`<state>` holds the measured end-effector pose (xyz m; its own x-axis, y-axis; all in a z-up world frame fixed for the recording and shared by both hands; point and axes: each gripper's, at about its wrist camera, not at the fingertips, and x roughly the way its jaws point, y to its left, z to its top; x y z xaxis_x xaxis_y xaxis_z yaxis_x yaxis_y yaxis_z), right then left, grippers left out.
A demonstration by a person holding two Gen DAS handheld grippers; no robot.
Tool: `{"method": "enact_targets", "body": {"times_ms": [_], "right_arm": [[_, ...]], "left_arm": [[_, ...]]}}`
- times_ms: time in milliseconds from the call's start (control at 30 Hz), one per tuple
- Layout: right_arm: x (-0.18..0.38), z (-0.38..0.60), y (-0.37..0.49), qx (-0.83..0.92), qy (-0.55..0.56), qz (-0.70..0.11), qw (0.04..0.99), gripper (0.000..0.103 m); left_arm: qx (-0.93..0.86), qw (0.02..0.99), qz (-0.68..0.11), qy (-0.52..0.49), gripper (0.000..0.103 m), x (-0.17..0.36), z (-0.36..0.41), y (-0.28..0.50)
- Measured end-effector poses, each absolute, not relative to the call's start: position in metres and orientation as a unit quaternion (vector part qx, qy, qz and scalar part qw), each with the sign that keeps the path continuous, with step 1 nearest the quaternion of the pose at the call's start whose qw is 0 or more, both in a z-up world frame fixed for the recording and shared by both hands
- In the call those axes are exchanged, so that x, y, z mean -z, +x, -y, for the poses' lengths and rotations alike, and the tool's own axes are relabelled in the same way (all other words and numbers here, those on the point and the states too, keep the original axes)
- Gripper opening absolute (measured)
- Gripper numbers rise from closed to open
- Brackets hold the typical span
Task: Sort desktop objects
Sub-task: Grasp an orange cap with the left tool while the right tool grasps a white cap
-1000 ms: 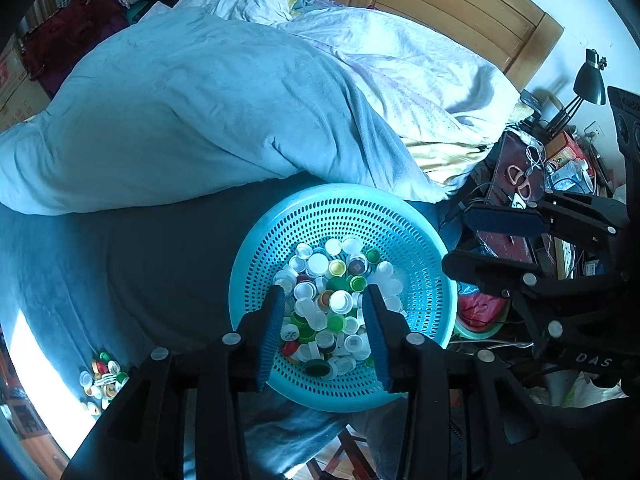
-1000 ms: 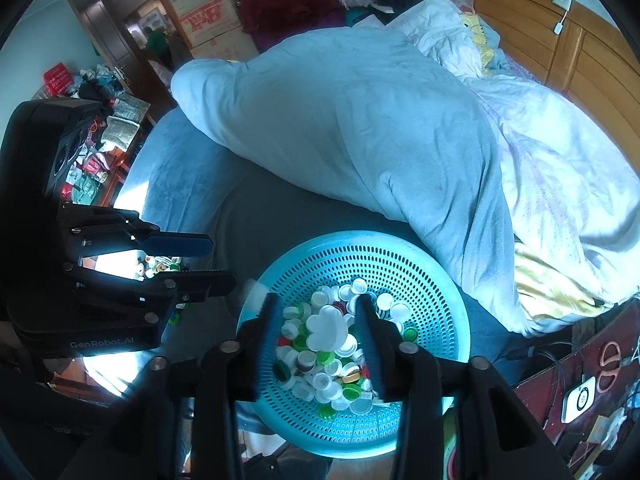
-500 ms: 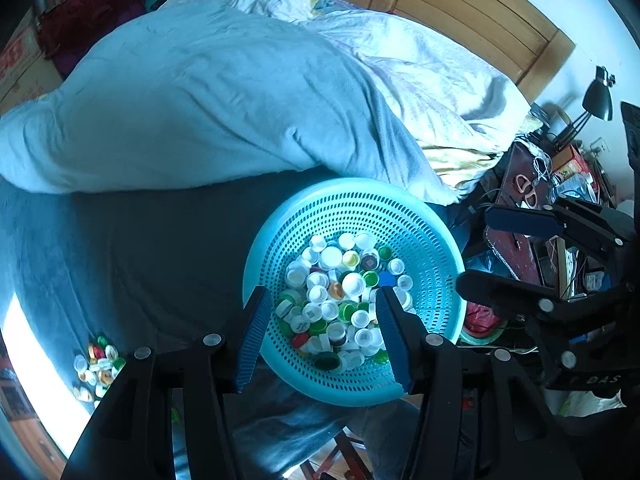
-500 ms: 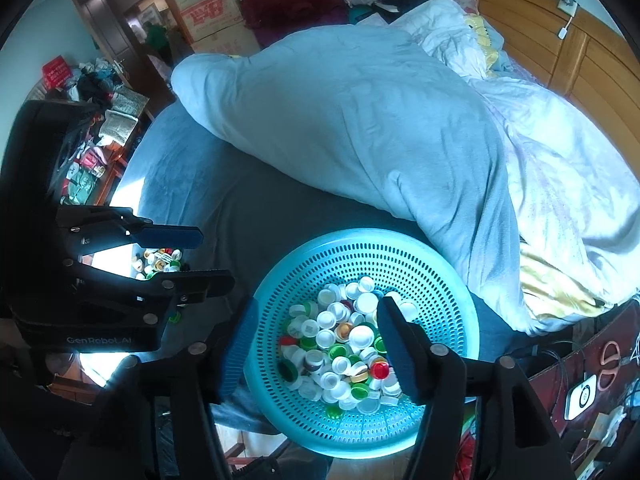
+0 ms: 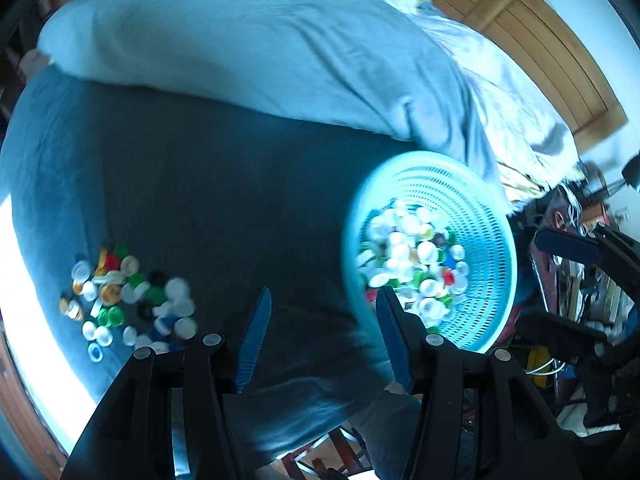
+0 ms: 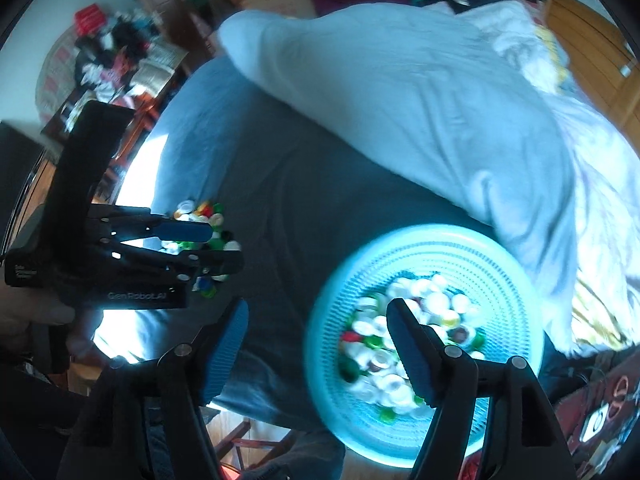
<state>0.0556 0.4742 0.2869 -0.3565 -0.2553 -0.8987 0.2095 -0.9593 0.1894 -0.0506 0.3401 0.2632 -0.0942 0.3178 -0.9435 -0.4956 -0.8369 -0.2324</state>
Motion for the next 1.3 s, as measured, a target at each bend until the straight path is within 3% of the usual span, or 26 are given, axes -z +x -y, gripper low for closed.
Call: {"method": "enact_targets", "body": {"times_ms": [200,400,667,767,900,1000,1300], "right_arm": [[-0.275,-0.414,0.042,0.813,0.559,0.003,0.166,0.081],[-0.244,-0.363,0.037,0.787,0.590,-0.016,0.183,0.081],[-0.175,-0.309,0.043,0.739,0.648,-0.015,0.185,0.081],[-0.152,-0.285,0.048,0.720,0.665,-0.019,0.199,0.081],[-0.141,-0.253,0.050,0.709,0.667,-0.029,0.228,0.081],[-0.136,-0.235,0.045,0.709,0.662,-0.028,0.242,0.081],[-0.131,-0.219,0.033,0.713,0.660,-0.029,0.235,0.083]], "left_arm": [[-0.753,0.237,-0.067,-0.610,0.048,-0.237,-0.266,-0.072],[-0.757,0.144,-0.003,-0.637,0.048,-0.170,-0.135,-0.129],[-0.711,0.105,0.202,-0.666,0.048,-0.047,0.024,-0.201],[-0.697,0.047,0.181,-0.693,0.051,-0.012,0.056,-0.193],[-0.730,-0.043,0.149,-0.666,0.048,-0.022,0.098,-0.159],[-0.735,-0.018,0.187,-0.651,0.048,-0.029,0.110,-0.137],[-0.804,0.016,0.110,-0.585,0.048,-0.040,0.094,-0.148]]}}
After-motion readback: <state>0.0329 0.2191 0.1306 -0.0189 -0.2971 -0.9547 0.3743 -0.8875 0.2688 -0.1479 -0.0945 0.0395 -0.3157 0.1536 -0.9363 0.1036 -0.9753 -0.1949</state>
